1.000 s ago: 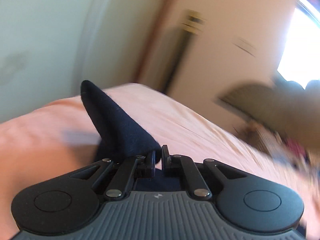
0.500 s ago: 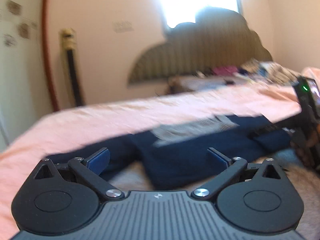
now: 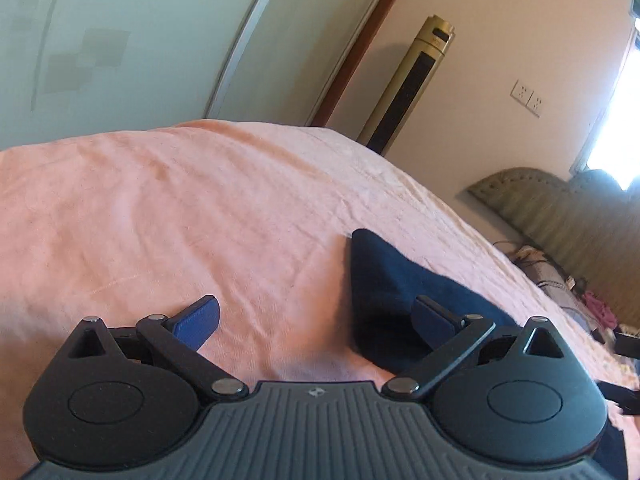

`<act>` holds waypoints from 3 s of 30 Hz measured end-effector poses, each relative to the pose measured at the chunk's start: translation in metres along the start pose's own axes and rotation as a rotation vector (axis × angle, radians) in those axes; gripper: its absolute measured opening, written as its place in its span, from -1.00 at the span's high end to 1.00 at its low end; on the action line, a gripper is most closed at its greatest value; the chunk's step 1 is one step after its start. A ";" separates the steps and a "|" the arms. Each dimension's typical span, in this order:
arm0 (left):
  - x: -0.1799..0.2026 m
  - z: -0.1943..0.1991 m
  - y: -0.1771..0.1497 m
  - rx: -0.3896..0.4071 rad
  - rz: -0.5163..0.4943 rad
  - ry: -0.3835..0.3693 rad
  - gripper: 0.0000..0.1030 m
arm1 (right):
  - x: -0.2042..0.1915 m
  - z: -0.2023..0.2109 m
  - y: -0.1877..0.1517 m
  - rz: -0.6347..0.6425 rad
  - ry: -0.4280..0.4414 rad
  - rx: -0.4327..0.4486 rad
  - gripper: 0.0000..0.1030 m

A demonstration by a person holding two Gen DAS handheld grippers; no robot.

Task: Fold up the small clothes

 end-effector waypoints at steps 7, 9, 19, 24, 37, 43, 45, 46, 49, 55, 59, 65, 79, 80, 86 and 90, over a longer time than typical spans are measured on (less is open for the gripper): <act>0.006 0.000 -0.003 0.014 -0.017 -0.019 -1.00 | -0.022 -0.094 0.003 0.007 -0.095 -0.163 -0.27; 0.005 0.000 -0.003 0.014 -0.013 -0.020 -1.00 | -0.023 -0.106 -0.003 0.019 -0.085 -0.182 0.34; 0.005 -0.002 -0.003 0.007 -0.007 -0.008 -1.00 | -0.058 -0.034 0.027 0.188 0.012 -0.009 0.77; 0.005 -0.003 -0.004 0.005 -0.012 -0.003 -1.00 | 0.007 0.058 0.037 0.187 -0.096 0.043 0.77; 0.009 -0.005 -0.007 -0.002 -0.055 0.016 -1.00 | 0.156 0.135 -0.022 0.030 -0.392 0.034 0.77; 0.026 -0.008 -0.007 -0.058 -0.138 -0.022 -1.00 | 0.164 0.146 -0.023 -0.016 -0.421 0.099 0.36; 0.044 -0.012 -0.007 -0.108 -0.160 -0.086 -1.00 | 0.163 0.164 -0.014 -0.035 -0.410 0.201 0.06; 0.055 -0.017 -0.006 -0.135 -0.159 -0.124 -1.00 | 0.164 0.169 -0.011 -0.055 -0.396 0.218 0.00; 0.096 -0.046 -0.013 -0.285 -0.201 -0.215 -1.00 | 0.173 0.161 -0.004 -0.096 -0.375 0.190 0.00; 0.150 -0.098 -0.041 -0.378 -0.458 -0.094 -0.98 | 0.182 0.120 -0.008 -0.068 -0.419 0.083 0.52; 0.156 -0.099 -0.054 -0.337 -0.586 -0.041 -0.95 | 0.166 0.130 -0.009 0.064 -0.440 0.136 0.82; 0.154 -0.088 -0.050 -0.257 -0.612 -0.017 -0.94 | 0.178 0.140 -0.016 -0.012 -0.434 0.197 0.48; 0.198 -0.100 -0.078 -0.281 -0.628 -0.210 -1.00 | 0.164 0.111 -0.038 0.249 -0.526 0.248 0.15; 0.195 -0.103 -0.074 -0.280 -0.599 -0.211 -1.00 | 0.168 0.113 -0.037 0.211 -0.511 0.261 0.15; 0.196 -0.050 -0.078 -0.206 -0.717 -0.179 -1.00 | 0.137 0.143 -0.046 0.175 -0.562 0.282 -0.25; 0.160 0.014 -0.073 -0.130 -0.789 -0.232 -1.00 | 0.114 0.204 -0.089 0.276 -0.582 0.315 -0.63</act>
Point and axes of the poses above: each gripper's, at about its wrist camera, not at the fingertips, and z roughly against the way its jaws point, x to its right, y to its top, the point moved 6 cm from there along -z, roughly the way its jaws point, and after that the axes turned 3 degrees about x, right-handed, at the moved point
